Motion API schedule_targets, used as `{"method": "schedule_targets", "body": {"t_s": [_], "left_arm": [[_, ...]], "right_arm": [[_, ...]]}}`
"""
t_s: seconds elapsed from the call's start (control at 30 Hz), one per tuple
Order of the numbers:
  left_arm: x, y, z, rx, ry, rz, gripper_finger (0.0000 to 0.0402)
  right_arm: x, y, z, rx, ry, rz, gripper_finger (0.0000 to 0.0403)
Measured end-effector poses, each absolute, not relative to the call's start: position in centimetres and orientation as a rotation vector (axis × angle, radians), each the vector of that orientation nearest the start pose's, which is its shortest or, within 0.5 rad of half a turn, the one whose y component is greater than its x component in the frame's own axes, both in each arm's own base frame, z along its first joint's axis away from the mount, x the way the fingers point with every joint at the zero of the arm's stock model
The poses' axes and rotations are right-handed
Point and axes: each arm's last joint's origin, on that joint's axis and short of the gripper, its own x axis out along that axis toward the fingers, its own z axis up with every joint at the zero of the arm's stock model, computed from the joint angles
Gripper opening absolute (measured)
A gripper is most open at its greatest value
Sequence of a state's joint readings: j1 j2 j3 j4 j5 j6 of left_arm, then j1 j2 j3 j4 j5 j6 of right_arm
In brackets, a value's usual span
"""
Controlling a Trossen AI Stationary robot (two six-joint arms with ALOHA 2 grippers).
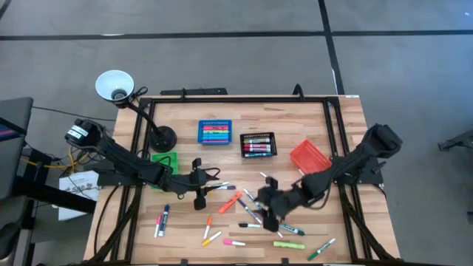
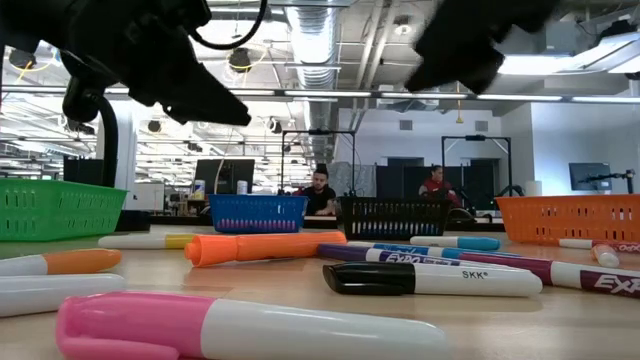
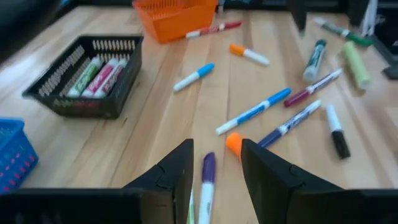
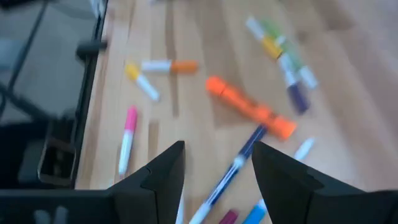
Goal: Pick & Place Markers
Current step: Put the light green highlighter pen into the blue basket
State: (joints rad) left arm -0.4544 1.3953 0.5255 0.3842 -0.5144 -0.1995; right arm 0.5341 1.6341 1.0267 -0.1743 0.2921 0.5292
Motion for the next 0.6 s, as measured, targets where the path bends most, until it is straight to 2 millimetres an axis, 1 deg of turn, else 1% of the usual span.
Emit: {"method": "schedule_targets", "body": {"t_s": [0.1, 0.17, 0.27, 0.33, 0.5, 0.6], "left_arm": [[24.1, -9.9, 17.4, 0.036, 0.408, 0.105, 0.0131], [24.1, -9.6, 17.5, 0.032, 0.405, 0.115, 0.0131], [24.3, -9.2, 17.6, 0.022, 0.399, 0.131, 0.0131], [24.4, -9.0, 17.6, 0.019, 0.398, 0.140, 0.0131], [24.6, -8.5, 17.6, 0.015, 0.398, 0.159, 0.0131], [24.6, -8.5, 17.6, 0.014, 0.398, 0.162, 0.0131]], "right_arm": [[29.2, 18.0, 19.7, 0.157, 0.792, 0.061, 0.0177], [28.7, 18.6, 19.3, 0.140, 0.812, 0.069, 0.0178], [28.0, 19.2, 19.4, 0.231, 0.849, 0.047, 0.0178], [27.3, 19.8, 19.5, 0.278, 0.896, 0.090, 0.0178], [25.5, 22.3, 19.2, 0.242, 0.951, 0.249, 0.0178], [24.1, 23.7, 19.0, 0.233, 0.970, 0.264, 0.0177]]}}
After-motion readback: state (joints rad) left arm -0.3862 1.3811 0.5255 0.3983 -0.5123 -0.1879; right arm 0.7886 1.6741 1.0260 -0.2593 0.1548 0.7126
